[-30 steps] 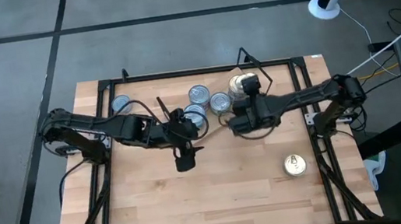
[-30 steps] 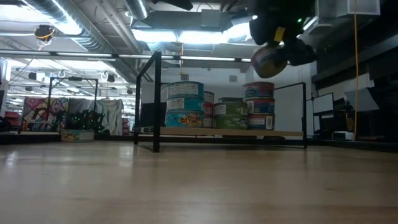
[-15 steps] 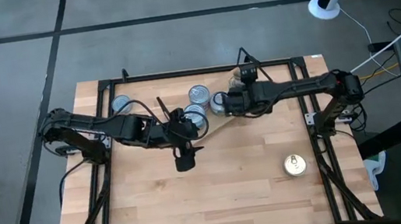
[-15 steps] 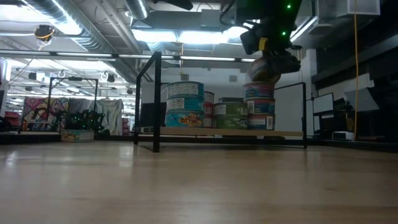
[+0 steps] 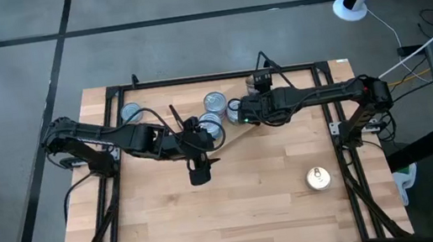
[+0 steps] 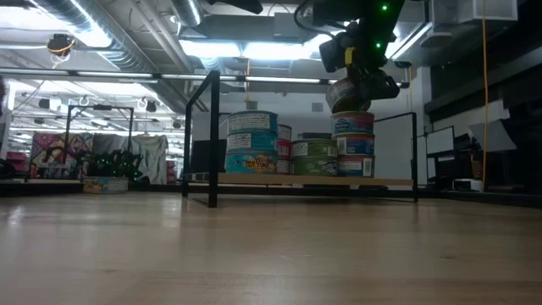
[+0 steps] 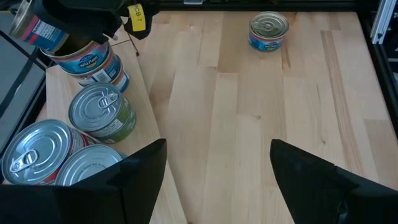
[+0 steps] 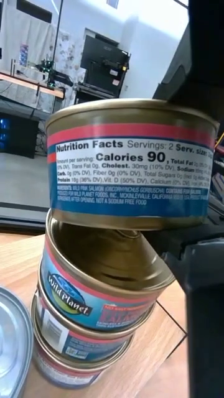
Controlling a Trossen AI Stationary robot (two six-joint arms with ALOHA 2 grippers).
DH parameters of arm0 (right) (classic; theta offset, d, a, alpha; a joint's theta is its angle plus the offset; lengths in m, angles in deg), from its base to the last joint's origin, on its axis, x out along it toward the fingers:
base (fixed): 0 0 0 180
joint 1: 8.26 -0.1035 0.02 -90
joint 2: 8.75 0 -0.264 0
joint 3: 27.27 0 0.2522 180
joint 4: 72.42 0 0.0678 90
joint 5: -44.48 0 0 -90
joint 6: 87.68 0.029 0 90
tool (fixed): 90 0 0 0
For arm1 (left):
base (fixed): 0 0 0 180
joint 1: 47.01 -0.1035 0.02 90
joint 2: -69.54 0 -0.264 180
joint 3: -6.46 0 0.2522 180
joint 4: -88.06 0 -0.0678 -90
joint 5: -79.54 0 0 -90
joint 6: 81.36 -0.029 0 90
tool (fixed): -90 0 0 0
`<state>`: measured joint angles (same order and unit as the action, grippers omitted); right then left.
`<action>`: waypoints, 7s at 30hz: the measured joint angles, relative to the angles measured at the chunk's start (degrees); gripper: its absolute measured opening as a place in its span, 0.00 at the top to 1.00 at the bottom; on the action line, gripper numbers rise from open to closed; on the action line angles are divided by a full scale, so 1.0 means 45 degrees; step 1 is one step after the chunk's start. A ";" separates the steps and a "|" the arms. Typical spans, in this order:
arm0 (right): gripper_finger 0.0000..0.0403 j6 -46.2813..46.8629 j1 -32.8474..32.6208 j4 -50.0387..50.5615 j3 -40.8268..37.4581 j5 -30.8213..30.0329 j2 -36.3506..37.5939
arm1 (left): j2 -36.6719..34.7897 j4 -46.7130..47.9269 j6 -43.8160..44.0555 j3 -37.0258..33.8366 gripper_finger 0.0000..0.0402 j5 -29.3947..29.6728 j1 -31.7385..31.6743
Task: Stack canned seafood by type on shelf
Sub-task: Stack the blue and pink tuna can on the shelf on top of the other blue and pink tuna can, then stack the yellow and blue tuna can on the shelf on top of the other yellow and blue tuna can
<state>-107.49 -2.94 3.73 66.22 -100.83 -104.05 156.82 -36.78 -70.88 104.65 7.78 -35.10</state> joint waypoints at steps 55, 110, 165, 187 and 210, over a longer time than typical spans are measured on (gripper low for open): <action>0.26 -0.2667 -0.0010 0.1520 0.1307 0.2229 -0.0010 | 0.0010 0.0001 0.0061 -0.0005 0.30 -0.0011 0.0024; 0.26 0.2739 0.0811 0.5950 0.2559 0.5611 0.1030 | -0.2868 0.6207 0.2232 -0.0011 0.30 0.0610 -0.2861; 0.26 0.4425 -0.1773 -0.7894 -0.6193 1.2536 0.4541 | -0.2686 -0.0717 -0.2102 -1.0146 0.45 0.0971 -1.2993; 0.26 0.4425 -0.1768 -0.7898 -0.6188 1.2536 0.4541 | -0.1171 -0.0776 -0.1685 -1.0083 0.50 0.0756 -1.2978; 0.26 0.4425 -0.1768 -0.7898 -0.6183 1.2536 0.4541 | -0.1161 -0.0145 -0.0497 -1.0021 0.99 0.0913 -1.2686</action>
<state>-87.58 -10.89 -31.81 38.39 -44.41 -83.62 151.60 -37.43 -73.12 59.55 11.89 -92.19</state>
